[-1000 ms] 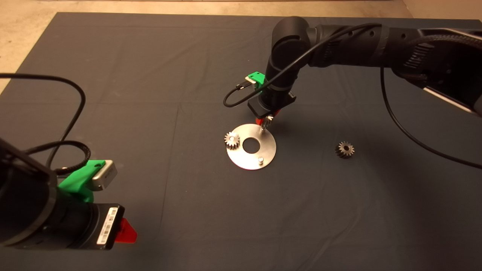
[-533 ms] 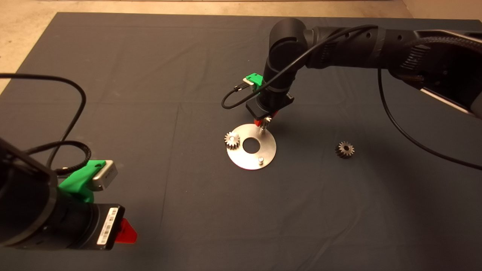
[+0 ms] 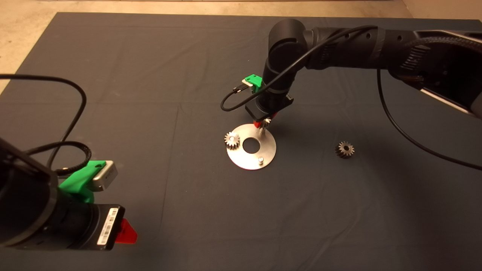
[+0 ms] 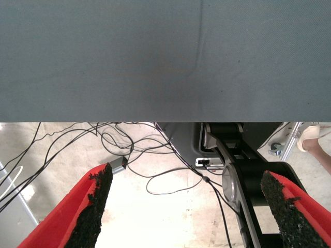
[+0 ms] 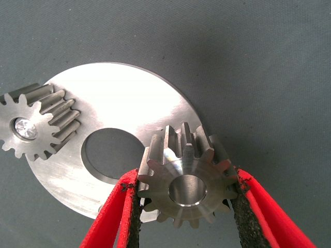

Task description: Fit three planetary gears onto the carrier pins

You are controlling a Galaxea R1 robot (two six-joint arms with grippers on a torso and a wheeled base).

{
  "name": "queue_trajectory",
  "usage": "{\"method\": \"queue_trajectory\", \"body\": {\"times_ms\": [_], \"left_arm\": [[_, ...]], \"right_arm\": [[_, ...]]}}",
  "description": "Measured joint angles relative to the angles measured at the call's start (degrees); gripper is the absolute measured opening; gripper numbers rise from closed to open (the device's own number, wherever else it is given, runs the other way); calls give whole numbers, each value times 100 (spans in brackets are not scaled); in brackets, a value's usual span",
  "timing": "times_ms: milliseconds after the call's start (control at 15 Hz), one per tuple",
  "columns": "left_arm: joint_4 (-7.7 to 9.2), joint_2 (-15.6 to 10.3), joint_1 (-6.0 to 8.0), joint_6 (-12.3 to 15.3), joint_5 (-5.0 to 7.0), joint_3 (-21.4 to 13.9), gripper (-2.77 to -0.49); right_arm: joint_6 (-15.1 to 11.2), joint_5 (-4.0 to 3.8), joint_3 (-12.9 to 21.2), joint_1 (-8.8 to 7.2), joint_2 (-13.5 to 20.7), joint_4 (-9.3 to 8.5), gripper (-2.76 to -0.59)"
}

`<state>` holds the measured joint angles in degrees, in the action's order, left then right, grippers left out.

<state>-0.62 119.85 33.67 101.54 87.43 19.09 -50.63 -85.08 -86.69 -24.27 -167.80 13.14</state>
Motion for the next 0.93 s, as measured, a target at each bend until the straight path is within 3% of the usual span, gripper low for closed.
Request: {"method": "queue_trajectory", "body": {"times_ms": [400, 933], "left_arm": [[0, 0, 0, 0, 0, 0, -122], [0, 0, 0, 0, 0, 0, -122]], "right_arm": [[0, -25, 2, 90, 0, -6, -231], [0, -34, 0, 95, -2, -5, -231]]}}
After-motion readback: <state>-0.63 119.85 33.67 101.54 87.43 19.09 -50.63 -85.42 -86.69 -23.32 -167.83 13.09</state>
